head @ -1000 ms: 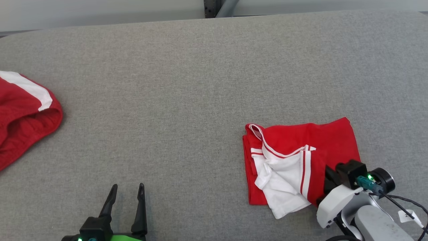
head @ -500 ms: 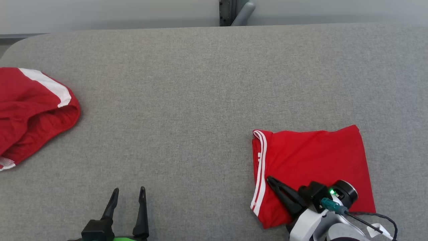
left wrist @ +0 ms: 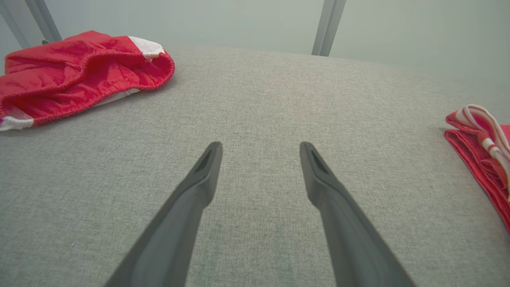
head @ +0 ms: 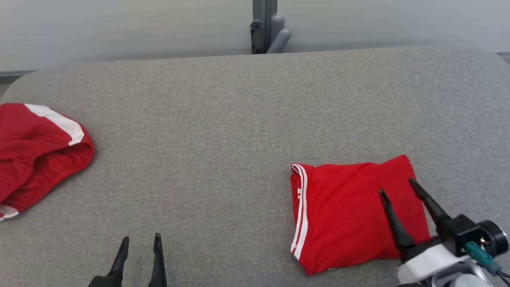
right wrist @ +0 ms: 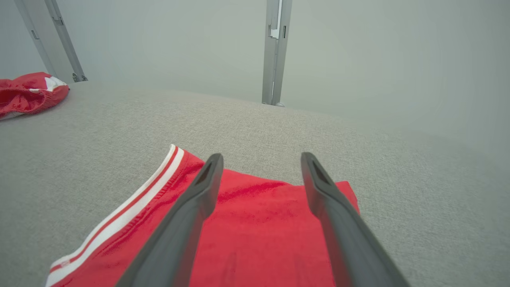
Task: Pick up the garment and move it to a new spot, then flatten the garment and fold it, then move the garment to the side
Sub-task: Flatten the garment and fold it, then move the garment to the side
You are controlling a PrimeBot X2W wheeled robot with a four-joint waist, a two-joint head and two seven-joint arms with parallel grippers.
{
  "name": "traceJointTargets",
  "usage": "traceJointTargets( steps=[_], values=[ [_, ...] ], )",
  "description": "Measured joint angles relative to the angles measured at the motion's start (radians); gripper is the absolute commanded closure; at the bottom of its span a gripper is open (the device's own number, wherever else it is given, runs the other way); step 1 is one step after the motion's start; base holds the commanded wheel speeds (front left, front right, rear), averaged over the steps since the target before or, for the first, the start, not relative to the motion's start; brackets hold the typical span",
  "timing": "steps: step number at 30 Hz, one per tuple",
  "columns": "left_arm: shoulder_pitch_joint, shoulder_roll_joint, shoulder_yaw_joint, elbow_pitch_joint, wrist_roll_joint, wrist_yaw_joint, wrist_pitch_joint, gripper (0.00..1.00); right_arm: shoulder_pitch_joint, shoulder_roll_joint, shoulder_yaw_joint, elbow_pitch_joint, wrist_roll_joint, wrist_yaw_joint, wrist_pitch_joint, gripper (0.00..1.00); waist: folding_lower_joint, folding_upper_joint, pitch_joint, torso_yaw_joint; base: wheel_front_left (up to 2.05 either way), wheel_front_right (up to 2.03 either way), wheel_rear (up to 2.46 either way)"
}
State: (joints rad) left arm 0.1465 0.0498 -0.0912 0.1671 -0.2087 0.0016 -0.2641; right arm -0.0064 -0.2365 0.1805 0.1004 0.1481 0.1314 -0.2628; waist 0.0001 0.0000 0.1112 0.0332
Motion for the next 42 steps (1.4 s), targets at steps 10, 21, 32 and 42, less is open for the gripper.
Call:
traceJointTargets(
  steps=[10, 21, 32, 42],
  values=[
    [0.060, 0.000, 0.033, -0.032, 0.032, -0.002, 0.000, 0.00, 0.166, 0.047, -0.305, -0.012, -0.043, 0.000, 0.000, 0.00, 0.0000, 0.0000, -0.091, -0.044, 0.00, 0.00, 0.00],
    [0.072, 0.000, 0.043, -0.031, 0.044, -0.011, 0.000, 0.00, 0.190, 0.062, -0.337, 0.079, -0.050, 0.000, 0.000, 0.00, -0.0001, 0.0000, -0.145, -0.039, 0.00, 0.00, 0.00],
    [0.067, 0.000, 0.025, -0.026, 0.063, -0.022, 0.000, 0.00, -0.009, -0.158, -0.091, 0.206, 0.311, 0.000, 0.346, 0.00, -0.0001, 0.0000, -0.119, -0.013, 0.00, 0.00, 0.00],
    [0.012, 0.000, 0.027, -0.015, 0.081, -0.044, 0.000, 0.00, -0.186, -0.187, 0.015, 0.344, 0.441, 0.000, 0.506, 0.00, 0.0000, 0.0000, -0.032, 0.013, 0.00, 0.00, 0.00]
  ],
)
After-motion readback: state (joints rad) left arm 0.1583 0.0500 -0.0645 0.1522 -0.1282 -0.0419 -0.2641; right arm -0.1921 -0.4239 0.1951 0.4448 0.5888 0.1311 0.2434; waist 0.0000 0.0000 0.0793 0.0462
